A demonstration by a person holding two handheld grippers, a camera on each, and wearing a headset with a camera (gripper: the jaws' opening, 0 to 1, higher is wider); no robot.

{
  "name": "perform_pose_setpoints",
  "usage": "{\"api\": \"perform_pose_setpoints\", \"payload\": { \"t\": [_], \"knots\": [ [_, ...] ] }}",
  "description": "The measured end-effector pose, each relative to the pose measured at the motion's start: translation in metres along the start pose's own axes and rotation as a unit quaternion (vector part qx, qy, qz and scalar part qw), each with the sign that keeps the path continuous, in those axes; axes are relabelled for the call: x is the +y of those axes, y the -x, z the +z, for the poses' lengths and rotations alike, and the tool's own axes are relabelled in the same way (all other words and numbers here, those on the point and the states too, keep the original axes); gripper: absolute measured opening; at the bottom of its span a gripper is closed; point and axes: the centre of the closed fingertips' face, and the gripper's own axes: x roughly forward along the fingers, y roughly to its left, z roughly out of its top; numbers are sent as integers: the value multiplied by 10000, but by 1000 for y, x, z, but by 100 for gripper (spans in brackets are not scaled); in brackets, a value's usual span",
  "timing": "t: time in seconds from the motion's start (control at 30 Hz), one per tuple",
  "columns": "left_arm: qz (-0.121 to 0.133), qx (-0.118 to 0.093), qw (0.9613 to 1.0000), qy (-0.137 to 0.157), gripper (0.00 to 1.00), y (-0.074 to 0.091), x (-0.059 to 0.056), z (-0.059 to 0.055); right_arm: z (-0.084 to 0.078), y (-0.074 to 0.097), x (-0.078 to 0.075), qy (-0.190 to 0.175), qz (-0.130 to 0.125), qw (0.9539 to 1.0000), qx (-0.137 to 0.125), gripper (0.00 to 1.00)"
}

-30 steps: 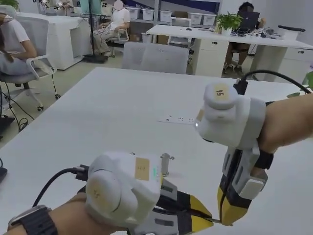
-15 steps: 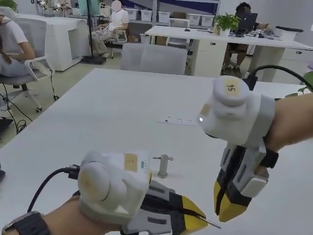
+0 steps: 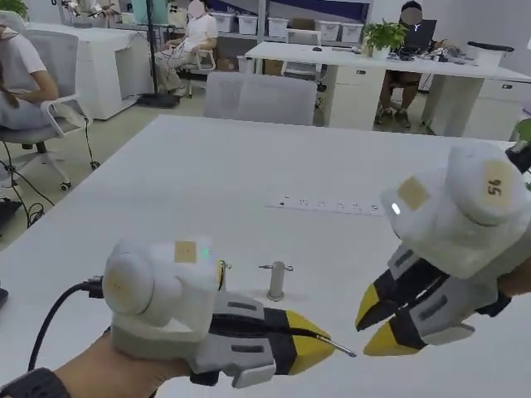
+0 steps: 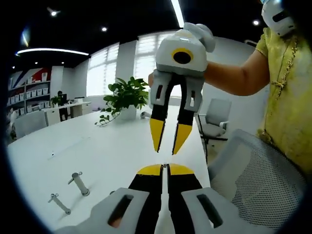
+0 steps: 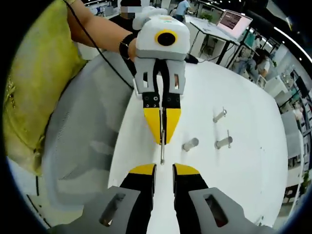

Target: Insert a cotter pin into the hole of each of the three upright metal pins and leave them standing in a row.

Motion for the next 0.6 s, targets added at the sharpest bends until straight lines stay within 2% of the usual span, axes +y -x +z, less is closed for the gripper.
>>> {"api": "perform_pose_setpoints", "payload": {
  "t": [0.07, 0.13, 0.17, 0.2, 0.23, 0.27, 0.33, 0.4, 0.6],
  "knots": [
    [31, -90, 9999, 84, 0, 1, 2, 2, 3, 0, -2, 136, -186, 9997, -114, 15],
    [41, -151, 9998, 152, 0, 1, 3, 3, 2, -3, 0, 105, -237, 9995, -157, 15],
    [49, -161, 9997, 172, 0, 0, 4, 2, 7, -10, -2, -81, -289, 9985, -451, 15],
    [70, -141, 9997, 193, 0, -1, 5, 0, 3, -13, -8, -229, -433, 9978, -456, 15],
    [87, -97, 9996, 234, 0, -2, 6, -3, -3, -16, -11, -313, -447, 9976, -424, 15],
    [79, -127, 9995, 275, 0, -2, 6, -3, -3, -18, -9, -480, -376, 9968, -525, 15],
    [75, -170, 9994, 306, 0, -1, 4, -1, -4, -18, -7, -421, -377, 9968, -563, 15],
    [93, -231, 9990, 366, 0, 0, 6, 1, -6, -21, -3, -396, -328, 9976, -465, 14],
    [105, -336, 9981, 500, 0, 0, 8, 5, -2, -23, -6, -387, -415, 9968, -558, 12]
  ]
}}
